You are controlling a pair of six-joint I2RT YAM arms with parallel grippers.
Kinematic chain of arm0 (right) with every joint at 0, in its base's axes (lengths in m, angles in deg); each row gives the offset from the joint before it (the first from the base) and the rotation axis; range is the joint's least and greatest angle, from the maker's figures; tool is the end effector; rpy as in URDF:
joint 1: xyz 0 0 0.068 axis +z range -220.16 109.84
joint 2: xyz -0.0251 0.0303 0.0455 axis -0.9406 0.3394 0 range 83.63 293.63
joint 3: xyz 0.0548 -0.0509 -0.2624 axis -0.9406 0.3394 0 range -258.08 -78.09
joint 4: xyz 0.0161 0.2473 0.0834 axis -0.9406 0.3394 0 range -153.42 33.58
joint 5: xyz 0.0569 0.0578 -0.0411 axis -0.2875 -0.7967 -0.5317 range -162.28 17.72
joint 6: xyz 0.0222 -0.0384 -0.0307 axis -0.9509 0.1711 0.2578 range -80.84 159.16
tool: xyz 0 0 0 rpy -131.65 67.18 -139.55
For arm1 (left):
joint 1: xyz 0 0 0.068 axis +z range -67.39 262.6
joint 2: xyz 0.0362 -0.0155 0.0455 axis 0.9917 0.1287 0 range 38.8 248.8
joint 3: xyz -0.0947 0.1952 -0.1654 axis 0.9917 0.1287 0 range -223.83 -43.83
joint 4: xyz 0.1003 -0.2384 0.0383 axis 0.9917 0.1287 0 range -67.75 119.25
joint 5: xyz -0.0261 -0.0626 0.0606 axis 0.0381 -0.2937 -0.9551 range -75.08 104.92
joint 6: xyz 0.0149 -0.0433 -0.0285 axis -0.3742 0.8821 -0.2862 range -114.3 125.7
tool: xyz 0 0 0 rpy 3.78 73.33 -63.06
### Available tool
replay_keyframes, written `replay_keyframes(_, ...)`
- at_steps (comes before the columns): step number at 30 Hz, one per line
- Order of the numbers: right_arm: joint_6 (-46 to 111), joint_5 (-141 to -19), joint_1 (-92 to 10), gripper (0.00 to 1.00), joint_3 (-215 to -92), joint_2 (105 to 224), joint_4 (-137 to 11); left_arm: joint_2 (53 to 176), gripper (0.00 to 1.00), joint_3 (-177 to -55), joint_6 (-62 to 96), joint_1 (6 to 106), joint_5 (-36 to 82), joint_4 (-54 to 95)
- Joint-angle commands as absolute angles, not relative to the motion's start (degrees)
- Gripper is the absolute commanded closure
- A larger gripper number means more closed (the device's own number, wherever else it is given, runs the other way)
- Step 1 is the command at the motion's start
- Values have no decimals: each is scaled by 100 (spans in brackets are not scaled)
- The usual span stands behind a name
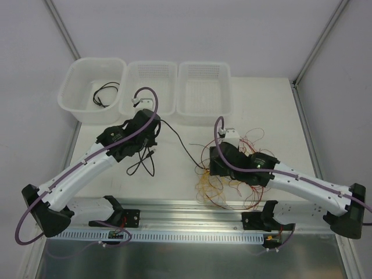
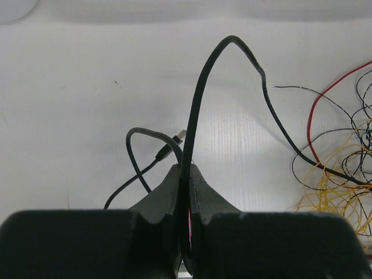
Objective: Untangle the cables
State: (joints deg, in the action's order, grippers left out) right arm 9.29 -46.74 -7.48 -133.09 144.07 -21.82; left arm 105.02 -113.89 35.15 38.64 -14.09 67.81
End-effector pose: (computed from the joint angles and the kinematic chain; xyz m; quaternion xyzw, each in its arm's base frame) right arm 0.1108 0.1810 0.3021 -0.1786 0.8935 0.1159 0.3955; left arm 0.1794 -0.1490 0.3614 0.0099 0.8893 -0.0534 0.4541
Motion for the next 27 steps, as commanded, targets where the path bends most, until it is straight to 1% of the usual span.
replay_keyframes(1,147,-3651,-416,41,-13820,15076,-1667,10270,100,-11273,3795,3778,-1390,6699)
replay_keyframes(6,-416,-3703,-301,43,-13952,16138,-1798,10059,100,-11168,3866,3760,-1390,6699)
replay_keyframes(9,-688,-3695,-213,44,-14013,16535,-1930,10015,100,-11124,3848,3760,-1399,6699)
replay_keyframes(18,-988,-3414,-301,55,-14312,17933,-2071,9954,100,-11010,3822,3752,-1329,6699)
replay_keyframes(19,-1014,-3370,-353,60,-14312,18004,-2062,9945,100,-11001,3813,3752,-1355,6699)
replay_keyframes(21,-1032,-3343,-476,66,-14286,18145,-2027,9875,100,-10948,3804,3752,-1408,6699)
replay_keyframes(22,-1015,-3317,-494,72,-14260,18154,-2027,9848,100,-10922,3795,3752,-1425,6699)
replay_keyframes(23,-971,-3300,-512,75,-14234,18154,-2018,9822,100,-10904,3778,3752,-1434,6707)
replay_keyframes(24,-953,-3247,-538,85,-14225,18110,-1957,9822,100,-10895,3752,3752,-1487,6699)
replay_keyframes(27,-839,-3212,-530,99,-14225,17848,-1782,9839,100,-10843,3673,3760,-1609,6699)
